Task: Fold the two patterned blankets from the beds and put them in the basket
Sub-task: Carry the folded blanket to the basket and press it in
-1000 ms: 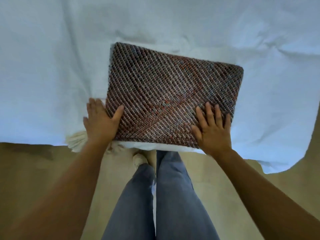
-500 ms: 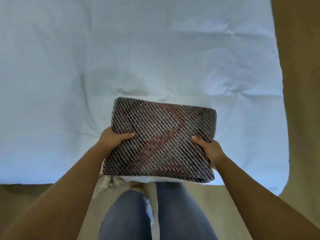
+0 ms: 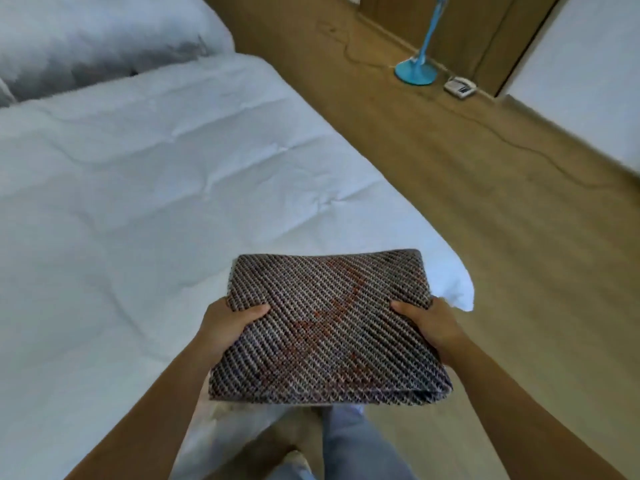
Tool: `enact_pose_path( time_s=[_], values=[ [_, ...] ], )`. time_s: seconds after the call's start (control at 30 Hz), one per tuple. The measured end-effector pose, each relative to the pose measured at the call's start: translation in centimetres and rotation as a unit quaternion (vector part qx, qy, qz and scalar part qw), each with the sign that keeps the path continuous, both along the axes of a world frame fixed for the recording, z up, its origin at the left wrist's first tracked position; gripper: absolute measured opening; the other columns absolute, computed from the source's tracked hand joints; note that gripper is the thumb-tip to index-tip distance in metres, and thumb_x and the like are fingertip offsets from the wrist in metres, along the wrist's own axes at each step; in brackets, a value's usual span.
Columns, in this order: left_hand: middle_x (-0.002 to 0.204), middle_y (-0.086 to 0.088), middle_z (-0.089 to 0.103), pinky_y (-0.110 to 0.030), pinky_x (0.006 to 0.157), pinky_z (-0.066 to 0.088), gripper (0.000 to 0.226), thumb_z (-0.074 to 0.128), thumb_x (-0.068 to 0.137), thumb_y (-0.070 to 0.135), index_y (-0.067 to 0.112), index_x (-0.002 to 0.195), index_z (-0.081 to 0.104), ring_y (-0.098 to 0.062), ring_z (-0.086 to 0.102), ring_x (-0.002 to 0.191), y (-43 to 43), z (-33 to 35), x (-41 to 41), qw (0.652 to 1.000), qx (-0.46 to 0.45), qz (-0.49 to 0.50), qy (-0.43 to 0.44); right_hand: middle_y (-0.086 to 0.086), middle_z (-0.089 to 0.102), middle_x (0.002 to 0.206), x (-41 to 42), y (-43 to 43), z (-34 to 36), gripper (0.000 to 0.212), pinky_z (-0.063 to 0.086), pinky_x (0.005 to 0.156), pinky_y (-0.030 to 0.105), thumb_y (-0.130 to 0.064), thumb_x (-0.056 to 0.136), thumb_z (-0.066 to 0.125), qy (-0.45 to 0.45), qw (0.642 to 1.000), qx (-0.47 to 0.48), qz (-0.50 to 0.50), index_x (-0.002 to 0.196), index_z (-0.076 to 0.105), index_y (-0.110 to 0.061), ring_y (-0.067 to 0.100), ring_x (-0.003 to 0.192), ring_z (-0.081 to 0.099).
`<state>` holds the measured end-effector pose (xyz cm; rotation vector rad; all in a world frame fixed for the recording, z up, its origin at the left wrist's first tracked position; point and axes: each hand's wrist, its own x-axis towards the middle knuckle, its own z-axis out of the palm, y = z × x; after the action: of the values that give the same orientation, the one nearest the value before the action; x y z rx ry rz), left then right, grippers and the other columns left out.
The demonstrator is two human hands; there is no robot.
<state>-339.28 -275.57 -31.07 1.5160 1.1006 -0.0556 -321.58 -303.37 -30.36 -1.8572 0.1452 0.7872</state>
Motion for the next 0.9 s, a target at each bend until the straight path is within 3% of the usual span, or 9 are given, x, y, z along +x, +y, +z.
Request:
enact_pose_path(
  time_s=[0.1,0.23,0.3,0.37,0.47,0.53,0.67,0.77,0.9],
  values=[
    [0.094,-0.003,0.065,-0.029,0.077,0.048,0.050,0.082,0.062,0.035,0.018,0.105,0.063,-0.015,0.063,0.078,-4.0,3.3,2.7,0.996,0.001,-0.080,-0.037,0.011,0.068,0.102,-1.9,-6.3,2.4,0.049,0.054,0.083,0.041,-0.026,0.070,0.079,-0.035,0.996,0.007,-0.085,0.112,0.060,-0.007,0.028,0.090,0.066],
    [0.087,0.001,0.066,-0.026,0.071,0.048,0.036,0.081,0.066,0.031,0.022,0.096,0.063,-0.013,0.064,0.076,-11.2,6.6,6.1,0.981,0.000,-0.175,-0.084,0.003,0.069,0.084,-4.3,-15.2,5.0,0.032,0.051,0.057,0.025,-0.026,0.073,0.077,-0.066,0.981,0.021,-0.181,0.099,0.064,-0.012,0.017,0.072,0.067],
    [0.087,0.000,0.067,-0.024,0.066,0.049,0.031,0.080,0.067,0.029,0.023,0.092,0.064,-0.013,0.065,0.075,-15.3,8.0,7.7,0.970,0.000,-0.218,-0.103,0.002,0.071,0.084,-5.5,-19.9,5.9,0.028,0.052,0.055,0.024,-0.027,0.073,0.077,-0.081,0.971,0.028,-0.223,0.094,0.066,-0.015,0.018,0.070,0.069],
    [0.091,-0.003,0.069,-0.030,0.074,0.052,0.035,0.080,0.068,0.030,0.019,0.097,0.064,-0.018,0.066,0.080,-19.8,9.0,9.1,0.958,-0.003,-0.263,-0.113,-0.001,0.073,0.078,-7.0,-24.9,6.9,0.021,0.053,0.049,0.022,-0.027,0.072,0.077,-0.096,0.959,0.035,-0.265,0.087,0.066,-0.018,0.016,0.064,0.071],
    [0.095,-0.004,0.069,-0.041,0.086,0.052,0.039,0.079,0.068,0.032,0.018,0.101,0.063,-0.025,0.067,0.086,-27.2,10.1,11.0,0.939,-0.010,-0.323,-0.120,0.000,0.074,0.075,-9.7,-32.5,8.1,0.022,0.056,0.055,0.027,-0.026,0.072,0.078,-0.107,0.937,0.049,-0.329,0.088,0.065,-0.018,0.019,0.067,0.072],
    [0.093,-0.003,0.070,-0.039,0.083,0.053,0.032,0.079,0.068,0.031,0.020,0.093,0.064,-0.024,0.067,0.084,-32.9,10.5,12.0,0.924,-0.017,-0.358,-0.133,0.003,0.074,0.081,-11.8,-37.8,8.8,0.024,0.057,0.061,0.032,-0.027,0.071,0.078,-0.118,0.921,0.048,-0.369,0.089,0.066,-0.018,0.022,0.072,0.072],
    [0.087,0.000,0.071,-0.034,0.077,0.053,0.028,0.081,0.065,0.032,0.019,0.084,0.064,-0.022,0.068,0.079,-45.1,10.6,13.1,0.893,-0.031,-0.425,-0.144,0.000,0.074,0.077,-16.6,-48.4,10.3,0.019,0.054,0.051,0.024,-0.026,0.072,0.077,-0.136,0.885,0.028,-0.444,0.085,0.065,-0.019,0.018,0.066,0.072],
    [0.087,-0.003,0.071,-0.034,0.076,0.053,0.032,0.083,0.063,0.032,0.016,0.084,0.064,-0.024,0.068,0.080,-54.5,10.3,13.3,0.870,-0.058,-0.468,-0.143,0.004,0.071,0.083,-20.0,-55.9,11.1,0.017,0.054,0.059,0.027,-0.022,0.075,0.075,-0.152,0.854,0.017,-0.497,0.086,0.063,-0.018,0.021,0.072,0.071],
    [0.084,0.001,0.069,-0.025,0.067,0.051,0.028,0.081,0.066,0.025,0.017,0.086,0.064,-0.019,0.067,0.078,-66.2,10.2,12.6,0.831,-0.086,-0.529,-0.151,-0.008,0.068,0.072,-25.1,-63.9,11.5,0.016,0.047,0.041,0.013,-0.021,0.074,0.076,-0.172,0.800,0.000,-0.574,0.077,0.060,-0.023,0.004,0.053,0.067]
  ],
)
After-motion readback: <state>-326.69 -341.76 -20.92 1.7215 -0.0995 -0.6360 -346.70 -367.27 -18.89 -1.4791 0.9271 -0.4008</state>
